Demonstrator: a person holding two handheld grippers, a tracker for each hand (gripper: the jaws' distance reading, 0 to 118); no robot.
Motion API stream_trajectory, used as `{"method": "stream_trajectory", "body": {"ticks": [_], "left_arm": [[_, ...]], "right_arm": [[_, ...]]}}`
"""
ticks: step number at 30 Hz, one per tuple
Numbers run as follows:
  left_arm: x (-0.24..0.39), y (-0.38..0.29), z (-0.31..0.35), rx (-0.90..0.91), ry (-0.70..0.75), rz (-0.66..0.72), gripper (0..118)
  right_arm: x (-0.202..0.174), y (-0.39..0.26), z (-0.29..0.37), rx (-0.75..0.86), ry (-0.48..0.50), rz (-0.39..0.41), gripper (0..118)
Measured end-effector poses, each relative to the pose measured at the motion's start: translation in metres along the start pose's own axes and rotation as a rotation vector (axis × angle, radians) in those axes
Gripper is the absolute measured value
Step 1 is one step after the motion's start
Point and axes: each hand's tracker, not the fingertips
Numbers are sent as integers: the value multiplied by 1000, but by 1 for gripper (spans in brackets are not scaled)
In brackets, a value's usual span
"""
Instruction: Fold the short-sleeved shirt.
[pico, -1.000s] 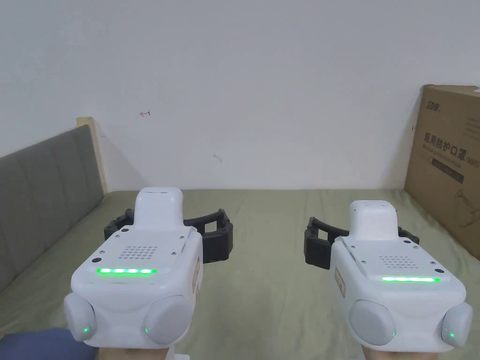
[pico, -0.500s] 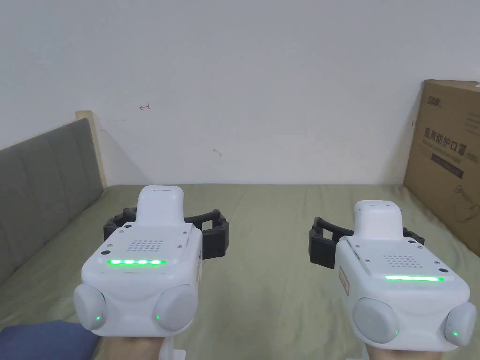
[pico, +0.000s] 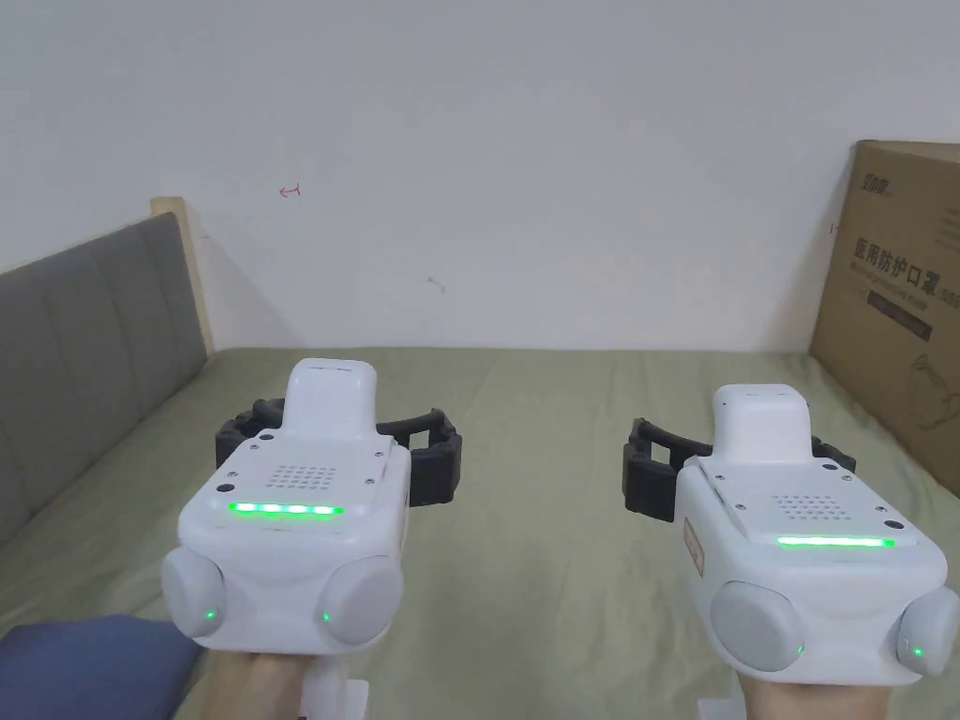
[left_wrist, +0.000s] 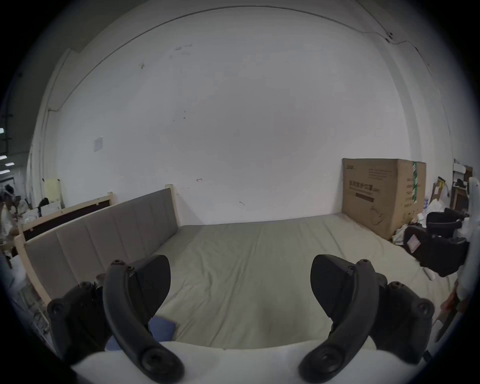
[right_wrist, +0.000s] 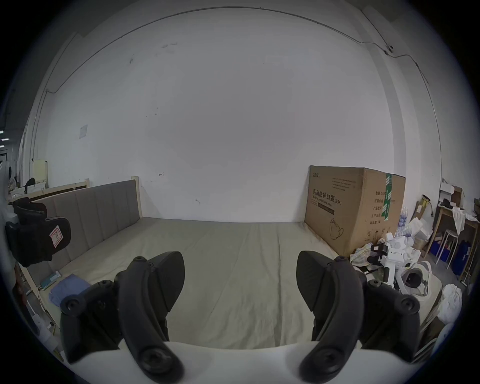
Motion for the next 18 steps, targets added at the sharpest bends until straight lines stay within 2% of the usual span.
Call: {"method": "stream_trajectory", "body": {"ticks": [10, 13, 18], "left_arm": [[2, -1, 4, 22, -101, -10, 111], [3, -3, 3, 6, -113, 5, 111], [0, -5, 1, -29, -152, 50, 111]], "right_arm": [[2, 0, 2, -3, -12, -3, 94], [1, 0, 3, -1, -9, 22, 94], [4, -2, 2, -8, -19, 14, 94]]}}
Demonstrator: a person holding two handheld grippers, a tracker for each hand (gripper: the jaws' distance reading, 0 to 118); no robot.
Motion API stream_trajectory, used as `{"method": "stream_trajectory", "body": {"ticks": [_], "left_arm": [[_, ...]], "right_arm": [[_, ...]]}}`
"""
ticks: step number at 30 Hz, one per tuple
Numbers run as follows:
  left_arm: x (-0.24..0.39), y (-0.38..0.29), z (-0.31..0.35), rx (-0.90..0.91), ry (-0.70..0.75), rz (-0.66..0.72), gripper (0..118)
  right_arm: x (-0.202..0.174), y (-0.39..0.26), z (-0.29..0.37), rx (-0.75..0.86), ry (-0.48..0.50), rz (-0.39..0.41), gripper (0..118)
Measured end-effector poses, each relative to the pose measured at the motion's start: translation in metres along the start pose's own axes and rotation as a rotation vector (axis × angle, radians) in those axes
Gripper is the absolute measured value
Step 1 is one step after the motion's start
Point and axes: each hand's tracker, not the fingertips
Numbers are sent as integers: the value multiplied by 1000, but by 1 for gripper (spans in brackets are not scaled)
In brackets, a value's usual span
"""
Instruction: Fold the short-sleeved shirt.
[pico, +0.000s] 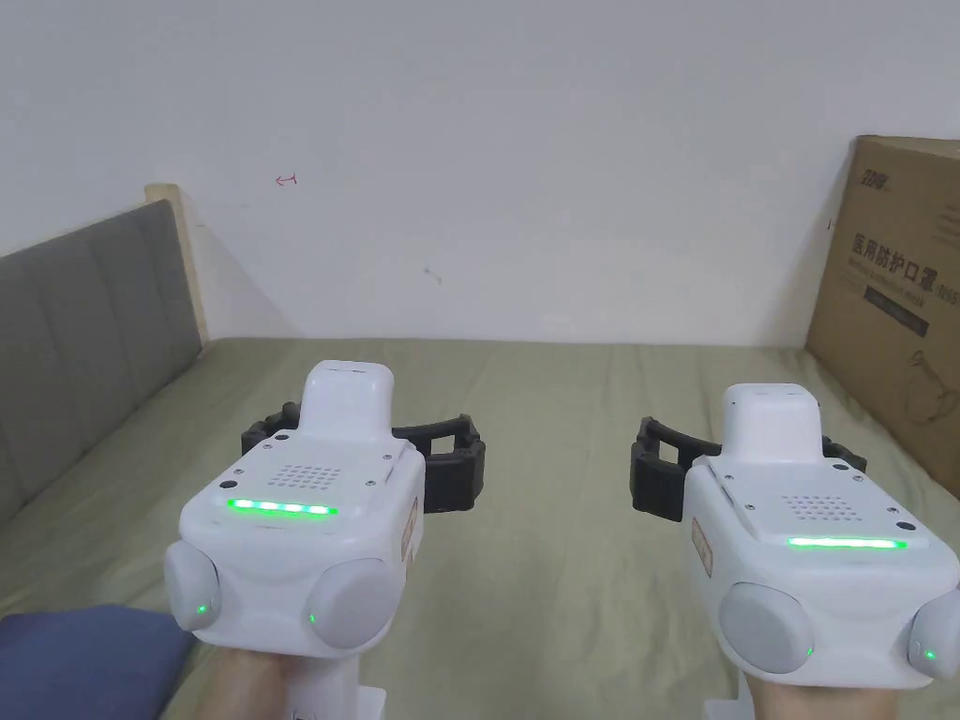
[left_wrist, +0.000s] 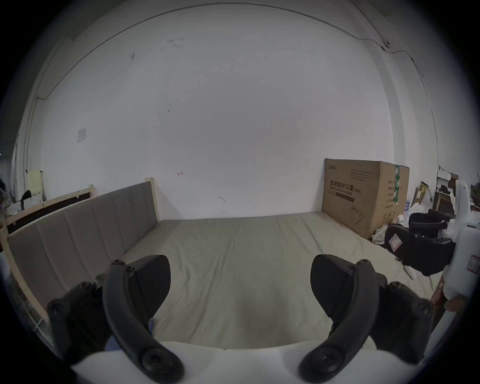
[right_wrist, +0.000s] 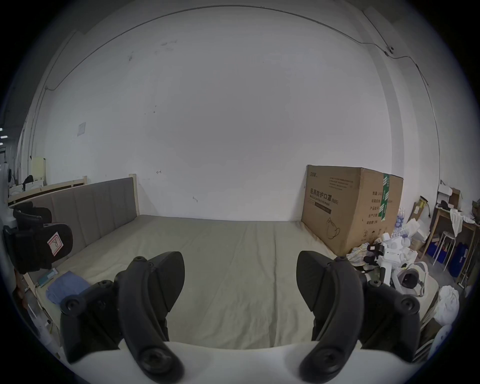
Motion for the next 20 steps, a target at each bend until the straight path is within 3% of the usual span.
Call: {"method": "stream_trajectory", "body": {"ticks": [3, 20], "left_arm": [[2, -2, -2, -21, 14, -18, 111], [10, 0, 5, 15, -19, -46, 110]], "right_arm": [[-1, -3, 1, -1, -37, 38, 94], [6, -9, 2, -19, -49, 40, 94]]}}
